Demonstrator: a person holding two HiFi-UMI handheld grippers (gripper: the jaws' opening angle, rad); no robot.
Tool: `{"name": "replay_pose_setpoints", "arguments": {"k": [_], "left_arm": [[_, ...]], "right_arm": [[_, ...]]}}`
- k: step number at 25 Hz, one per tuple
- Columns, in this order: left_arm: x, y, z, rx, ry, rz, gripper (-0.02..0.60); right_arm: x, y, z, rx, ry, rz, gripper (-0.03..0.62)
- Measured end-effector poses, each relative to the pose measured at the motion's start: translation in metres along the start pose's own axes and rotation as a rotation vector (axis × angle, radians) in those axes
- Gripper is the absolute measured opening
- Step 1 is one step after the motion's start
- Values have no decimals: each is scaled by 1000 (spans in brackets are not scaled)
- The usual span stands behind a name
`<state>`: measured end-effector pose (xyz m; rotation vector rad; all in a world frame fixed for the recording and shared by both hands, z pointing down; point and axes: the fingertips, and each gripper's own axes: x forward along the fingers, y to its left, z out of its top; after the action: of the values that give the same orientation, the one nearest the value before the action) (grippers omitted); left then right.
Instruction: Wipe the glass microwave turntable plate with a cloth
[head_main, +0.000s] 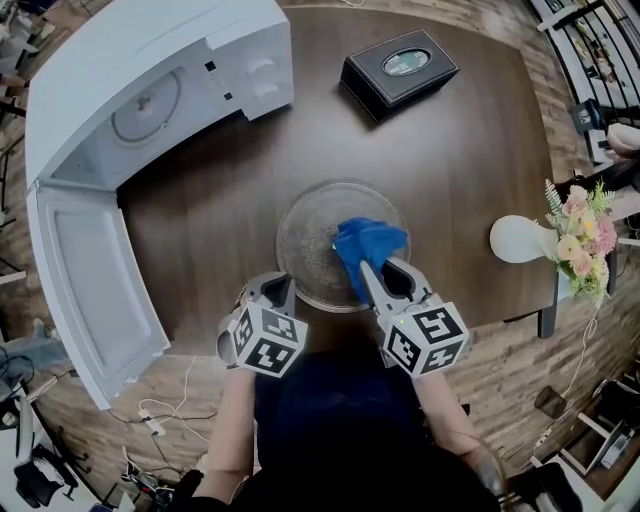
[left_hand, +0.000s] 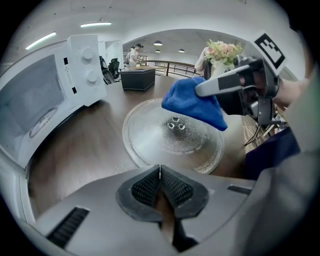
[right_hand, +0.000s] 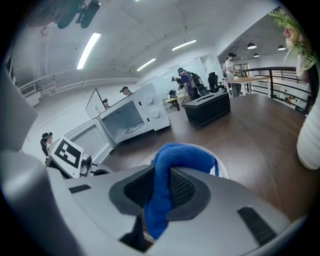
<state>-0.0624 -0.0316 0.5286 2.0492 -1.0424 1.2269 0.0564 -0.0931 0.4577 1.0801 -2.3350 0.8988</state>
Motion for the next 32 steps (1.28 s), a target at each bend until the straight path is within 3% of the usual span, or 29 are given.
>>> {"name": "replay_pose_setpoints", "arguments": {"k": [9, 19, 32], "left_arm": [[1, 1, 0, 4, -8, 11, 5], [0, 1, 0, -33, -51, -6, 4], [0, 1, -1, -26, -60, -15, 3]], "right_arm": [[9, 7, 6, -24, 0, 15, 55], [76, 53, 31, -159, 48, 172, 55], [126, 74, -8, -78, 220, 245, 55]]}}
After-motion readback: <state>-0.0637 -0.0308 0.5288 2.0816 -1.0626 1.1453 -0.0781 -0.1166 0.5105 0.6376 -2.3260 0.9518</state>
